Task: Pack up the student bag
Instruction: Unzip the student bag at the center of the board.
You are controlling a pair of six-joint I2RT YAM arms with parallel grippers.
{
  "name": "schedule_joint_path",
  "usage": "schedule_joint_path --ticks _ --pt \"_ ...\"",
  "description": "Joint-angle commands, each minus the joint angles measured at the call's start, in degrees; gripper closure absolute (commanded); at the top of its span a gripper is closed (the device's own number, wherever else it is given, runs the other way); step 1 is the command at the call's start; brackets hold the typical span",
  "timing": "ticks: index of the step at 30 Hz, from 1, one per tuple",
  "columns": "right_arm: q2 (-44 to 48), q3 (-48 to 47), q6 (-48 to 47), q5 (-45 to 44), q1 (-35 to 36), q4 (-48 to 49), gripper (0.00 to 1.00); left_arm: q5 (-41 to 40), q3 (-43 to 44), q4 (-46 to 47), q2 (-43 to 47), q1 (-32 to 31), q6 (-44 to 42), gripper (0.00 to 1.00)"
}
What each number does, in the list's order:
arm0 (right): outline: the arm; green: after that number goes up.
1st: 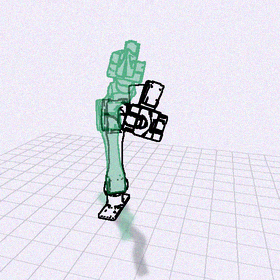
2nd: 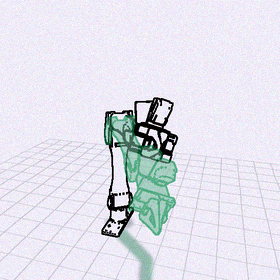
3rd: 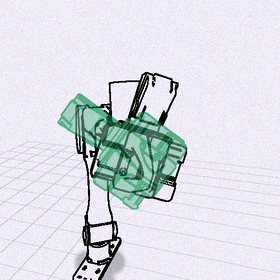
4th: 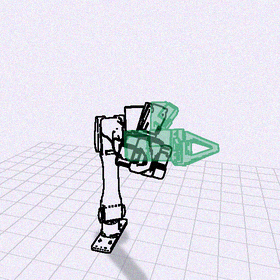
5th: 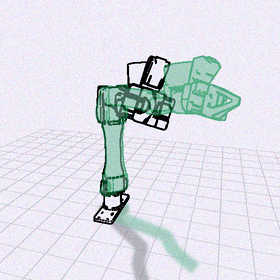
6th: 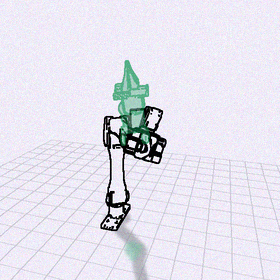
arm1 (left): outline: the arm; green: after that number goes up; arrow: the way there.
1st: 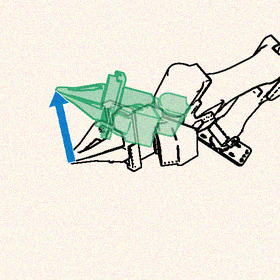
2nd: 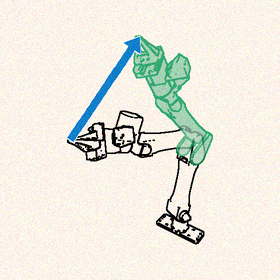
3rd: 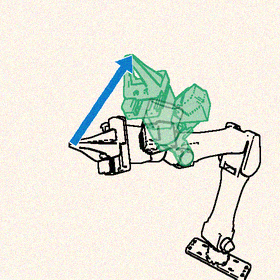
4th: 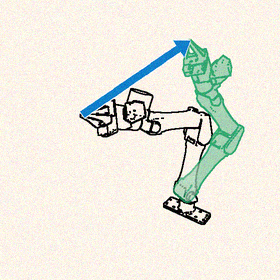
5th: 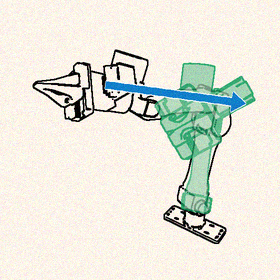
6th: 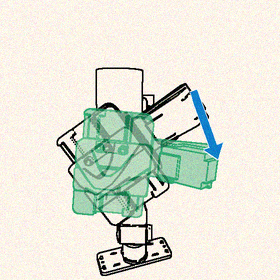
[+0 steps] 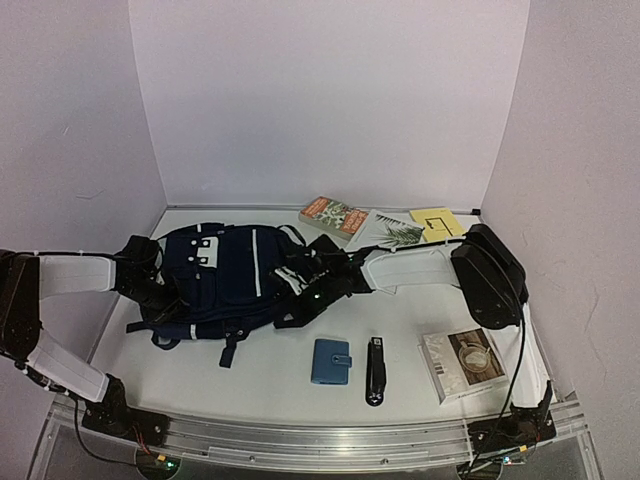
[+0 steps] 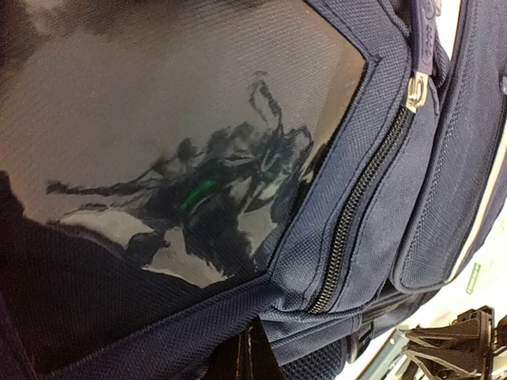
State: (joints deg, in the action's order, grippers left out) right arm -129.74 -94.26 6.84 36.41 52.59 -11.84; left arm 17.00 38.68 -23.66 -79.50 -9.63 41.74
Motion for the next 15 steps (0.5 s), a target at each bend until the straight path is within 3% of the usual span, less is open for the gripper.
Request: schedule_joint_path --ticks 1,5,13,15 --pt "4.2 0.8 -6.4 0.1 0.7 -7.3 0.80 -4.4 0.9 -2.6 1.0 0.5 -1.1 1.00" --pt "4.0 -0.1 -4.5 -0.1 0.7 -7.6 0.59 -3.8 0.3 -1.8 1.2 0.5 -0.9 1.00" --pt "0.1 -5.1 11.1 1.8 1.7 -2.1 0.47 -2.0 -1.7 0.4 3.2 0.1 0.0 0.98" --pt "0.1 -5.3 11.4 0.6 2.9 -0.6 0.45 -2.2 -1.9 0.5 5.4 -1.1 -0.5 0.87"
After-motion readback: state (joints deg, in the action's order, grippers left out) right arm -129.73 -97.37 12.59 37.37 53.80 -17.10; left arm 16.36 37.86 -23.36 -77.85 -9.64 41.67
